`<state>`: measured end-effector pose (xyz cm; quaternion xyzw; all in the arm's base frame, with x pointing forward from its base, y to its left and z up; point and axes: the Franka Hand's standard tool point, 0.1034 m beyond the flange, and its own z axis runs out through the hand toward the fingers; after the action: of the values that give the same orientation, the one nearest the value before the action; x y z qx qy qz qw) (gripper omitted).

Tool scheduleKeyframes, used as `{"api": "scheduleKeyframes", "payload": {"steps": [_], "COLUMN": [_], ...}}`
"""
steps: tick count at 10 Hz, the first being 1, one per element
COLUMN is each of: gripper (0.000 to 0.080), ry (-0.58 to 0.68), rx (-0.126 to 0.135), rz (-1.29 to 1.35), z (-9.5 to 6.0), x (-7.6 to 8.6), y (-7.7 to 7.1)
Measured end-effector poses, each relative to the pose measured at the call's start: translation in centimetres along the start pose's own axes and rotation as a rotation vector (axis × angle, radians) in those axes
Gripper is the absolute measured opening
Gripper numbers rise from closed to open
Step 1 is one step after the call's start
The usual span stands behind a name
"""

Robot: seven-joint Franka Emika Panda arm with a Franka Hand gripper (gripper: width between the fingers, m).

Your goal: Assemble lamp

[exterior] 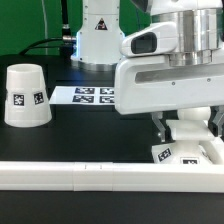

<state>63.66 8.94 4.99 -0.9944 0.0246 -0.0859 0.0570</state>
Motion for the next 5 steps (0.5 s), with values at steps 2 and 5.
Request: {"api": "scheduleKeyframes", "payload": {"steps": [2, 5], "gripper": [0.0613, 0.0696], "ry": [0.000, 0.006], "rx": [0.000, -0.003], "rz": [0.000, -0.009], "z": [0.01, -0.24], "x": [-0.02, -0.41], "y": [0.00, 0.36]}}
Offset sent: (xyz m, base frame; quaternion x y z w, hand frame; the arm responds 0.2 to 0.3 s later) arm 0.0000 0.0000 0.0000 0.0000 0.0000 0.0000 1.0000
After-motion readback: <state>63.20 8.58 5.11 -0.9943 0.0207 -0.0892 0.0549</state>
